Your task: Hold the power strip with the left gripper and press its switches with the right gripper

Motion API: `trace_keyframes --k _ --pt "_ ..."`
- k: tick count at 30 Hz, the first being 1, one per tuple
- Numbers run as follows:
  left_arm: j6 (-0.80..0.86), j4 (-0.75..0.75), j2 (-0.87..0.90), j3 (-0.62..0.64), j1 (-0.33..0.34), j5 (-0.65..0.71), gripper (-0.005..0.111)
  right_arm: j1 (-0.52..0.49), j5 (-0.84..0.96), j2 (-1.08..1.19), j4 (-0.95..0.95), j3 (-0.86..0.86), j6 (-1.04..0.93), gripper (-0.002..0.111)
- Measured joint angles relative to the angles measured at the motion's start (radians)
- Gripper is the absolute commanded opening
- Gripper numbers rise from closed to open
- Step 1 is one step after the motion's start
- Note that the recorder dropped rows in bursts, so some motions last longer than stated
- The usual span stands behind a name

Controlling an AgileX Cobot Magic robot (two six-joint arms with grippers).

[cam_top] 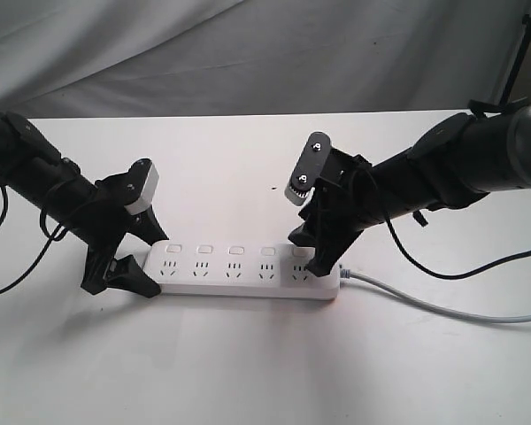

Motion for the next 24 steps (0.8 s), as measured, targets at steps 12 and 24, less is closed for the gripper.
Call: trace_keyframes --k 12,24 --pt "0.0 0.0 0.0 0.0 0.0 0.0 0.057 0.0 -0.028 0.007 0.0 0.0 0.0 0.039" --pt "0.0 0.0 0.0 0.0 0.0 0.0 0.057 0.005 -0.047 0.035 0.002 0.0 0.0 0.039"
